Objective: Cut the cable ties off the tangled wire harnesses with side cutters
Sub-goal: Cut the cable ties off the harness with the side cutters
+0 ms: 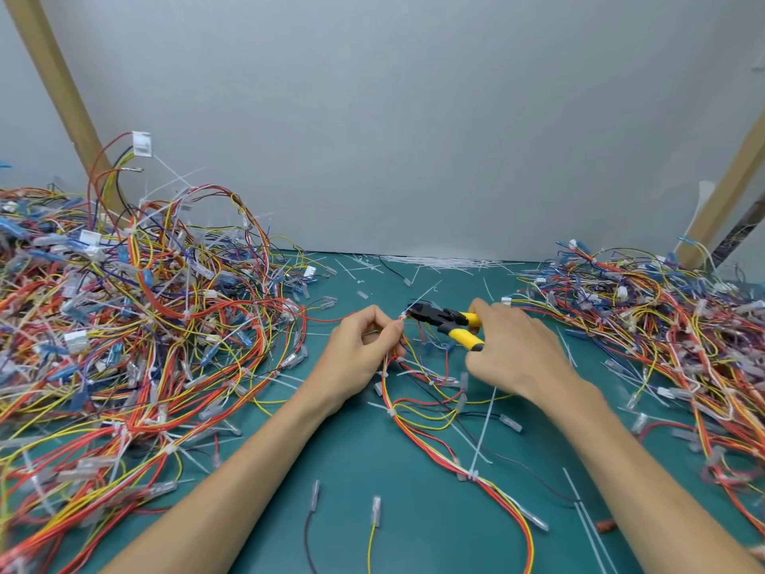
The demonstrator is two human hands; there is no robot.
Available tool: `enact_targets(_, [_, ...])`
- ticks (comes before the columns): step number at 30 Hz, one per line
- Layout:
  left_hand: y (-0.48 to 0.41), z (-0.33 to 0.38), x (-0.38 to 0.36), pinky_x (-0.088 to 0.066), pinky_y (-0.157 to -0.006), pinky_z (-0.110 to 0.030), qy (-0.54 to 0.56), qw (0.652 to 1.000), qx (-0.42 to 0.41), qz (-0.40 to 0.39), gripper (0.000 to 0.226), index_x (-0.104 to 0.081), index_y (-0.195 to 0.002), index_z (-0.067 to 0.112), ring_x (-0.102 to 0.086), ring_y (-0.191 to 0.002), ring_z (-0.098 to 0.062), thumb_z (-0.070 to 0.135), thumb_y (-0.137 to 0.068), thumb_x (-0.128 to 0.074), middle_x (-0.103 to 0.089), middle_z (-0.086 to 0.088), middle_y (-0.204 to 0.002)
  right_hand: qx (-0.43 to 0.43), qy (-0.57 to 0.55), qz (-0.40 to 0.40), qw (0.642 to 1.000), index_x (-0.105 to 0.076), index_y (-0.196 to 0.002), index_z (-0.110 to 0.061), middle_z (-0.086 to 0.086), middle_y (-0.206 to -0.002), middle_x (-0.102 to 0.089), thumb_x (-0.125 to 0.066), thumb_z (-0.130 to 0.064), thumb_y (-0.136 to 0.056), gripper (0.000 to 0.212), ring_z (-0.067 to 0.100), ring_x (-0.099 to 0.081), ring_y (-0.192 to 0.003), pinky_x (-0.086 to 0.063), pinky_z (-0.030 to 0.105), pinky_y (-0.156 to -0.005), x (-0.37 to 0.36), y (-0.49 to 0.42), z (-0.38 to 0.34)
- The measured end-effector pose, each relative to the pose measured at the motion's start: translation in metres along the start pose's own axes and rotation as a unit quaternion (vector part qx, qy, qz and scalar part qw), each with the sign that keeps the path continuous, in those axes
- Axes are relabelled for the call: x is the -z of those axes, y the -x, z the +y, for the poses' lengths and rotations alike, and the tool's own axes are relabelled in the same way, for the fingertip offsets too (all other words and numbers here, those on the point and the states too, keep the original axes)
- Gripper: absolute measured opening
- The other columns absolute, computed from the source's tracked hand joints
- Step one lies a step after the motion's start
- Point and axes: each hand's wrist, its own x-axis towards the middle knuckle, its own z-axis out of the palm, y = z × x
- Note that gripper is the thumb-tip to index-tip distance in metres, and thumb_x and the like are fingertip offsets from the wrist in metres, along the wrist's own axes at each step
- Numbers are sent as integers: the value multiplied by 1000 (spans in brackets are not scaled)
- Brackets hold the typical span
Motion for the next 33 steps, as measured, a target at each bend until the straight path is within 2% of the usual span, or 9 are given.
enact_targets(5, [0,-2,0,-51,-71,-35,-9,1000,5,4,18,-56,-82,6,-63,-65,-15,17,-96,-58,-70,1,-66,2,-5,-16,1000,-38,-90,-25,-8,-75,-39,-55,-27,-72,25,23,-43,-73,-16,27,-49,-2,0,1])
enact_targets(13, [0,-2,-1,-51,-67,-31,-19,1000,7,8,20,-57,-85,2,-63,-63,-12,18,-97,-58,-70,3,-65,-14,-30,-33,999,-38,-87,-27,-9,-74,-43,-55,-26,-73,22,16,-41,-64,-21,27,-49,-2,1,0])
enact_targets(17, [-1,-3,-1,-51,-70,-34,-23,1000,8,3,23,-56,-86,-1,-62,-66,-17,19,-97,-58,-70,2,-66,-11,-35,-29,999,-37,-85,-27,-10,-72,-42,-54,-28,-74,20,23,-44,-70,-20,27,-49,-5,3,-3])
enact_targets(22, [-1,-4,0,-50,-69,-29,-29,1000,3,-7,20,-57,-81,6,-63,-65,-12,18,-97,-58,-71,2,-66,-10,-8,9,1000,-39,-74,-22,-3,-67,-46,-54,-33,-71,18,31,-48,-69,-20,28,-48,-3,5,-4])
enact_targets(28, [-1,-5,0,-53,-73,-36,-31,999,0,-14,20,-57,-80,7,-63,-67,-13,19,-97,-59,-71,2,-68,-10,-6,10,1000,-41,-69,-22,-2,-65,-46,-54,-32,-69,17,31,-45,-65,-19,27,-47,-1,6,-5])
enact_targets(33, [-1,-5,1,-54,-77,-39,-23,1000,-1,-19,19,-58,-80,7,-65,-67,-13,17,-96,-59,-71,-1,-69,-6,-8,-3,1000,-36,-72,-24,-3,-67,-45,-55,-30,-71,20,30,-46,-67,-20,28,-48,-3,5,-7])
